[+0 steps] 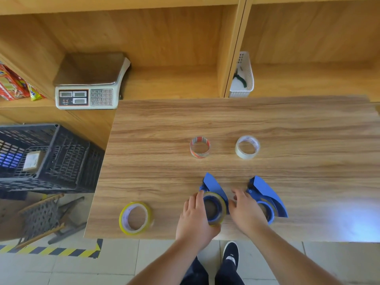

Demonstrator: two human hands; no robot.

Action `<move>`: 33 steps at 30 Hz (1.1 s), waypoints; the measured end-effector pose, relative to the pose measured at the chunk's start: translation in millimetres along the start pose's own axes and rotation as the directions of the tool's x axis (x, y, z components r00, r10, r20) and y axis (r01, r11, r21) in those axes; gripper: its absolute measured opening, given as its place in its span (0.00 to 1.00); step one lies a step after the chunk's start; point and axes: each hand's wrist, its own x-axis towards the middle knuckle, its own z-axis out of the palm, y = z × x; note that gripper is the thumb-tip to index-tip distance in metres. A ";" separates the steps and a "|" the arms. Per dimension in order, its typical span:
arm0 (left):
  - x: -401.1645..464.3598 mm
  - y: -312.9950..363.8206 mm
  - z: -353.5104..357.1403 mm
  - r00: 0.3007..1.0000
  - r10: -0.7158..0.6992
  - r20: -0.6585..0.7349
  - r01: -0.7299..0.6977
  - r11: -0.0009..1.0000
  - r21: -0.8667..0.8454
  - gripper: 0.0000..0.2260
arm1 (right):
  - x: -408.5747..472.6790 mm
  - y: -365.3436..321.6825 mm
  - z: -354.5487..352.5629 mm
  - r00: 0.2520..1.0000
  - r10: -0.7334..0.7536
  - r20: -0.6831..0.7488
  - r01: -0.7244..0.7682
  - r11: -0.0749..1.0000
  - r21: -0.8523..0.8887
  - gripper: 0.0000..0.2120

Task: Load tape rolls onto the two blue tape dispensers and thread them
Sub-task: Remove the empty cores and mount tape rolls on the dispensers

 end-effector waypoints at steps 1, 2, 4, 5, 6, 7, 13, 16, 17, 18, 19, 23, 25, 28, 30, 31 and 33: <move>1.8 1.1 2.4 1.000 -0.004 0.006 0.004 1.000 0.013 0.46 | 0.8 1.5 -0.2 1.000 0.000 0.005 0.001 1.000 -0.002 0.23; 3.6 1.8 4.4 1.000 -0.007 0.009 0.007 1.000 0.025 0.46 | 1.7 2.9 0.1 1.000 -0.001 0.009 0.001 1.000 -0.004 0.23; 5.7 3.9 8.0 1.000 -0.012 0.008 0.012 0.999 0.046 0.46 | 2.6 5.3 0.8 1.000 -0.004 0.017 0.004 1.000 -0.010 0.22; 6.7 4.8 9.5 1.000 -0.015 0.002 0.015 0.998 0.058 0.46 | 3.1 6.1 1.0 1.000 -0.007 0.021 0.007 1.000 -0.014 0.22; 7.5 5.0 10.8 1.000 -0.024 -0.005 0.024 0.998 0.062 0.46 | 3.4 6.7 1.2 1.000 -0.010 0.026 0.010 1.000 -0.017 0.22; 8.1 4.7 12.0 0.999 -0.040 -0.012 0.040 0.998 0.056 0.46 | 3.6 6.8 1.1 0.999 -0.013 0.032 0.013 1.000 -0.016 0.22; 8.3 -2.1 20.0 0.997 -0.078 -0.026 0.079 0.996 0.037 0.47 | 2.8 8.4 0.2 0.999 -0.014 0.049 0.014 1.000 0.004 0.23; 12.3 -4.4 24.8 0.996 -0.091 -0.005 0.092 0.996 0.021 0.47 | 3.2 9.5 0.3 0.999 -0.018 0.040 0.018 1.000 0.004 0.23; 13.9 -5.1 26.2 0.996 -0.094 0.004 0.094 0.995 0.019 0.47 | 3.4 9.8 0.1 0.999 -0.018 0.038 0.018 1.000 0.004 0.23; 15.5 -6.0 27.3 0.995 -0.096 0.010 0.096 0.995 0.020 0.47 | 3.8 9.8 -0.1 0.999 -0.019 0.036 0.019 1.000 0.005 0.23; 16.8 -6.8 28.7 0.995 -0.099 0.015 0.099 0.995 0.016 0.47 | 4.4 9.8 -0.3 0.999 -0.020 0.034 0.020 1.000 0.005 0.23; 19.5 -9.8 32.6 0.995 -0.102 0.008 0.102 0.995 -0.003 0.47 | 5.6 9.5 -0.1 0.999 -0.019 0.030 0.019 1.000 0.010 0.23; 18.9 -10.8 32.6 0.996 -0.091 0.002 0.091 0.996 -0.006 0.48 | 4.8 9.2 -0.3 0.999 -0.022 0.031 0.021 1.000 0.005 0.23; 14.9 -11.6 28.3 0.996 -0.086 -0.011 0.086 0.996 -0.011 0.50 | 3.2 6.1 -3.4 0.999 -0.033 0.024 0.034 0.999 -0.008 0.23; 10.6 -12.4 23.1 0.996 -0.085 -0.014 0.085 0.996 -0.016 0.51 | 2.3 1.7 -6.1 0.999 -0.042 0.013 0.042 0.999 -0.012 0.23; 7.9 -13.9 19.3 0.996 -0.084 -0.027 0.083 0.996 -0.024 0.51 | 1.9 -1.5 -7.0 0.999 -0.044 0.007 0.044 0.999 -0.016 0.23; 2.7 -20.1 12.0 0.994 -0.083 -0.074 0.080 0.996 -0.038 0.48 | 1.3 -8.9 -7.3 0.998 -0.056 -0.004 0.056 0.998 -0.029 0.23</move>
